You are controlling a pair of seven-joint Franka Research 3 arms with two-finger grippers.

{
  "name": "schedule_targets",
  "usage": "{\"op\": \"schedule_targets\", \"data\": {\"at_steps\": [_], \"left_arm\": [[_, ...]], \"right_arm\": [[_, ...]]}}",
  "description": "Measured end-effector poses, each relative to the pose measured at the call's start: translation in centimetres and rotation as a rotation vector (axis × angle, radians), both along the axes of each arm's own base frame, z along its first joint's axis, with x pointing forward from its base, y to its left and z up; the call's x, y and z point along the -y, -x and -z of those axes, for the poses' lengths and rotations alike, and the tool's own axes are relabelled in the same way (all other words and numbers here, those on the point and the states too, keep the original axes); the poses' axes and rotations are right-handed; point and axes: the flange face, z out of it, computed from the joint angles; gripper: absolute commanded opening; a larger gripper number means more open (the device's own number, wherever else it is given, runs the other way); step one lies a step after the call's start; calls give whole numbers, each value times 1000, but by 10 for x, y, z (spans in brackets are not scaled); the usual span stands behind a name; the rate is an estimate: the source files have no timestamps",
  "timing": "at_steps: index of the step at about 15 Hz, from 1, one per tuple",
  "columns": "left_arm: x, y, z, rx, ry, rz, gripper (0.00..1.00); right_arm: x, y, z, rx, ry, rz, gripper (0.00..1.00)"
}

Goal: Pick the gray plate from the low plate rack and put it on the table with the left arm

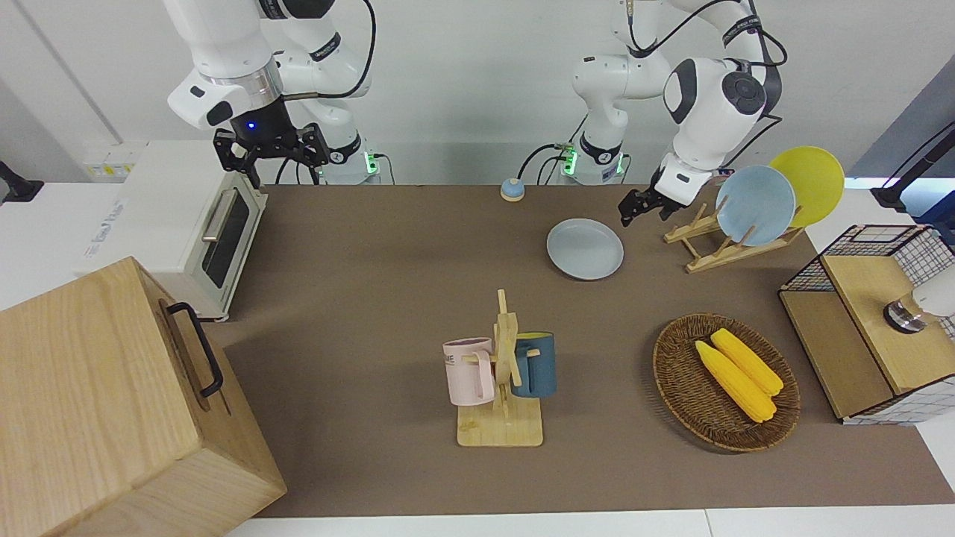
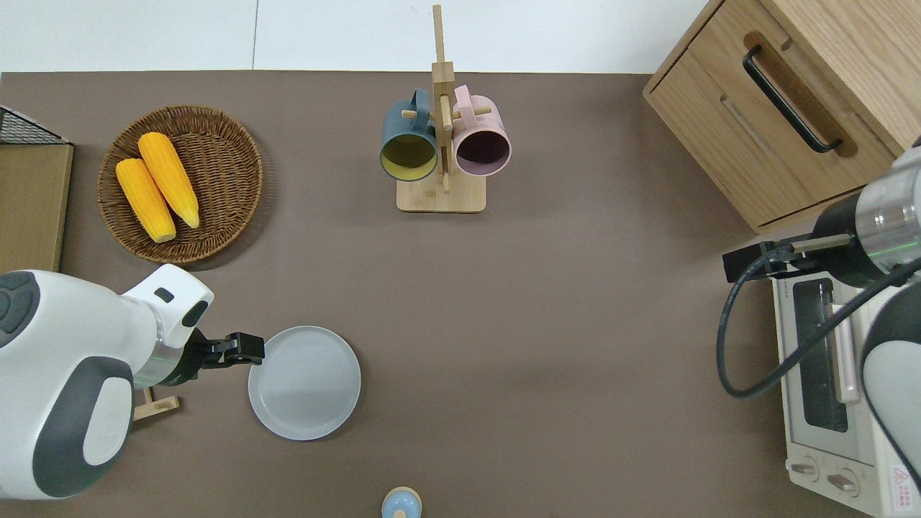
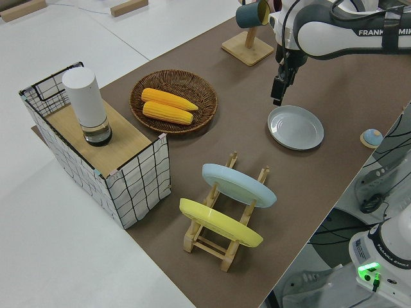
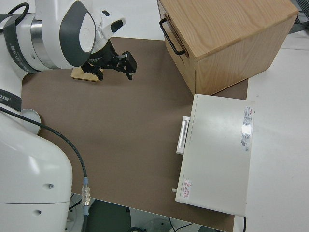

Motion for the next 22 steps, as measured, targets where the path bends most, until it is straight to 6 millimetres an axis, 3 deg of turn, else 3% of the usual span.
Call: {"op": "schedule_targets", "data": {"at_steps": [4,7,16,19,22], "left_arm": [[-24,-12,-47,37,-48,-10,993],[-29,-22,-81,60,-67,-11,993],[-25,-26,-124,70,-65,69,991],[-19,-26,-153,107,-66,82,993],[-19,-26,-162,119,-66,83,993]], "right_arm": [[0,0,0,0,0,0,983],[0,0,0,0,0,0,983],[0,0,0,0,0,0,983],[0,0,0,0,0,0,983],[0,0,0,0,0,0,983]]}}
